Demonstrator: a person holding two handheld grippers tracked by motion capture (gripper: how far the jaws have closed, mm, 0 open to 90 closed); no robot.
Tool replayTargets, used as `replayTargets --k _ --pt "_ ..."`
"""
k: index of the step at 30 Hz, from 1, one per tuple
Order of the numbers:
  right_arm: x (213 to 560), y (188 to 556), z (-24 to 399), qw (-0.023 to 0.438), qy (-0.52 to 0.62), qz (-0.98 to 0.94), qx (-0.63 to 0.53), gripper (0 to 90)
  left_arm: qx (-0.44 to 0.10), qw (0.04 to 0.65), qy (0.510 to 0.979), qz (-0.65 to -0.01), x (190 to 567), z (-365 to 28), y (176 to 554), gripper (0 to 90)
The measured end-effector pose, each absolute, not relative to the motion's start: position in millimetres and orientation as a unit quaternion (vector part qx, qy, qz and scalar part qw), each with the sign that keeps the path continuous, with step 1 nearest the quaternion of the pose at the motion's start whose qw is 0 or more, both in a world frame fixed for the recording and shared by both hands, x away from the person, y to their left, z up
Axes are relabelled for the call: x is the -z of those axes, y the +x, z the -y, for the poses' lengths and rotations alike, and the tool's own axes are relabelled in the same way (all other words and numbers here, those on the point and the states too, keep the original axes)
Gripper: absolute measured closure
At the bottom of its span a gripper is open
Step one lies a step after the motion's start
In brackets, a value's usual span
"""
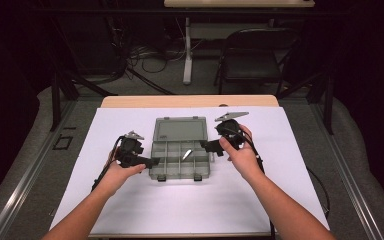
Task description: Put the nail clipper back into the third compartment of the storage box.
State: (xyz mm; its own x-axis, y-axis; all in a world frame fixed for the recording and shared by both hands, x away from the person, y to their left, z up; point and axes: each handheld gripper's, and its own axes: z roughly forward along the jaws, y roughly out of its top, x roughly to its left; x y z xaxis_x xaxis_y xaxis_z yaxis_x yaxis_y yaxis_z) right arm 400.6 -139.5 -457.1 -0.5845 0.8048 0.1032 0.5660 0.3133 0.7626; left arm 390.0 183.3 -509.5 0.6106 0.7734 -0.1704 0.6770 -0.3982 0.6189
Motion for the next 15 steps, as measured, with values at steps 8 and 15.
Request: replayTargets --k 8,15 --pt "454.5 415.1 133.1 0.156 0.432 -0.799 -0.388 15.4 -0.071 0.325 0.836 -0.436 513.8 -181.6 387.8 17.3" --pt "454.1 430.2 129.4 0.164 0.438 -0.798 -0.379 16.1 -0.072 0.321 0.838 -0.435 519.3 -181.7 387.0 21.1"
